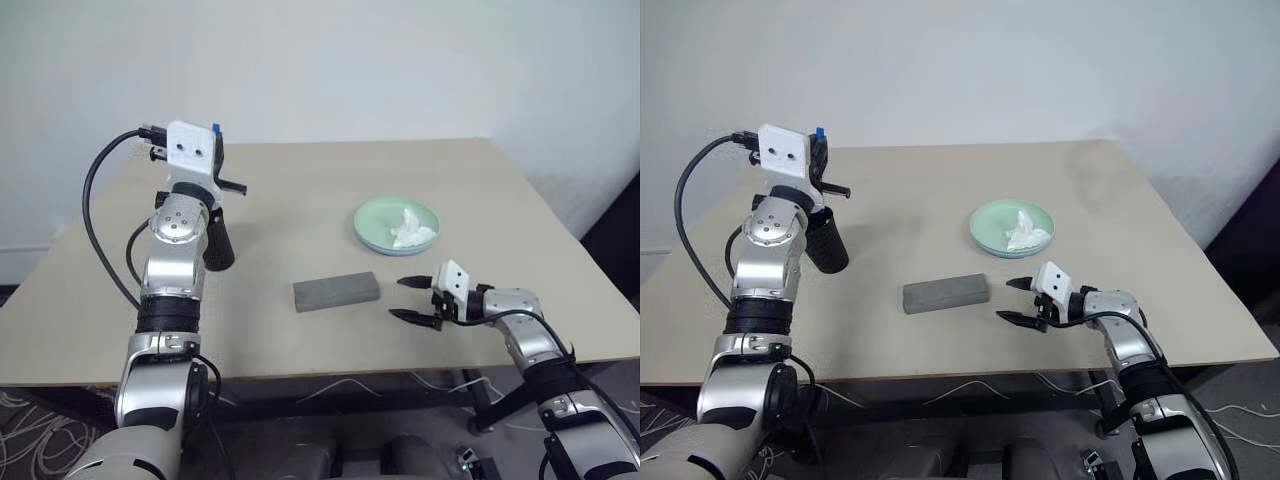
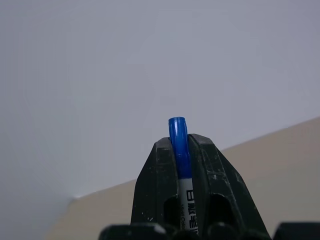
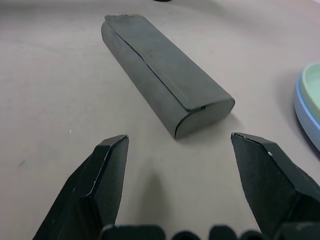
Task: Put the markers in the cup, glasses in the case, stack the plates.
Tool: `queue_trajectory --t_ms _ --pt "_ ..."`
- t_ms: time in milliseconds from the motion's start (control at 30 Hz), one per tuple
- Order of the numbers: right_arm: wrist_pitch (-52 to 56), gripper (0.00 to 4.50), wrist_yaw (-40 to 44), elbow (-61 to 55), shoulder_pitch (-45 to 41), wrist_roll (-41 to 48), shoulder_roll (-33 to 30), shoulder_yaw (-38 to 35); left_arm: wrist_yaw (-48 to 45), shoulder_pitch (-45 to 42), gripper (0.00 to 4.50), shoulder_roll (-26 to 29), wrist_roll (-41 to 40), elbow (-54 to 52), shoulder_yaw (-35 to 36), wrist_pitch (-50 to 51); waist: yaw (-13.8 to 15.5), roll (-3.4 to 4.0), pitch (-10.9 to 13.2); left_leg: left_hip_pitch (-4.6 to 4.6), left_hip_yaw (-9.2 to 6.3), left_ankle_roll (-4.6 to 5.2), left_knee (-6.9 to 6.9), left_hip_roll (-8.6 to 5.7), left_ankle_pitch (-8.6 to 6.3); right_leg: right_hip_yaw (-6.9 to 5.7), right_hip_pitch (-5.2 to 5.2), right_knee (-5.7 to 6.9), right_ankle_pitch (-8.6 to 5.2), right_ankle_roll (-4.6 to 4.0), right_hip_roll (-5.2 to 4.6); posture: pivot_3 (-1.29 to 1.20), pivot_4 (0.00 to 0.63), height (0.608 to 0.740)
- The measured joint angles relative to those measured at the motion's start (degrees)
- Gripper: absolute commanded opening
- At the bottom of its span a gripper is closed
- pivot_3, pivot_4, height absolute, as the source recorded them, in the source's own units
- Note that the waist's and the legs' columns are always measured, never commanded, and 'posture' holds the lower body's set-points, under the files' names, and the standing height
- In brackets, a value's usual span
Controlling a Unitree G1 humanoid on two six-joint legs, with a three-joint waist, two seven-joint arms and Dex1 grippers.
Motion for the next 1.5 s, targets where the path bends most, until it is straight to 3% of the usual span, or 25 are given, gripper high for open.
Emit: queue_trajectory --t_ms 367,667,1033,1200,1300,1500 --pt "0.81 3.56 -0.36 -1.37 0.65 0.32 -0.09 -0.72 1.86 -2.21 0.02 2.18 0.55 16.32 0.31 -14.9 -0.06 -0.02 -0.01 0.01 0.01 0.01 0.01 -0.02 0.0 -0.02 0.01 0.05 0.0 0.01 0.0 0.0 0.0 0.736" --pt "1.08 3.56 -0.43 -1.37 0.74 0.32 -0.09 -0.76 1.82 -3.84 2.97 1.92 0.27 19.32 0.31 -17.74 -0.08 -0.02 -0.02 0.02 0.02 0.02 0.11 -0.03 0.0 -0.04 0.02 0.09 0.01 0.01 0.0 0.0 0.0 0.736" --pt "3.24 3.56 0.13 -3.1 0.67 2.4 -0.1 -1.93 -1.22 -3.66 2.97 1.52 -1.79 13.75 0.22 -15.74 -0.08 -0.03 -0.02 -0.01 0.02 0.02 0.22 -0.02 -0.01 -0.03 0.03 0.13 0.01 0.02 0.0 0.0 0.0 0.736" --pt "5.67 3.56 0.77 -5.77 0.63 4.39 -0.39 -2.84 -10.43 -0.52 2.97 0.53 -10.54 0.53 0.97 -6.93 -0.17 -0.02 -0.02 -0.01 0.02 0.03 0.22 -0.02 -0.01 -0.02 0.03 0.14 0.01 0.01 0.0 0.0 0.0 0.736" --pt "7.17 3.56 0.98 -7.01 0.68 5.66 -0.59 -3.67 -19.87 5.55 2.97 1.72 -18.14 -12.2 0.03 3.54 -0.37 0.0 -0.03 -0.01 0.03 0.03 0.2 -0.02 -0.01 0.03 0.03 0.17 0.0 0.0 0.01 0.0 0.0 0.736" --pt "9.2 3.56 1.15 -10.78 2.06 7.65 -1.72 -5.25 -31.2 16.25 2.97 4.08 -22.77 -28.0 -5.21 15.61 -0.57 0.05 -0.02 0.04 0.02 0.03 0.15 0.04 -0.01 0.09 0.06 0.19 -0.02 -0.04 0.02 0.0 0.0 0.736"
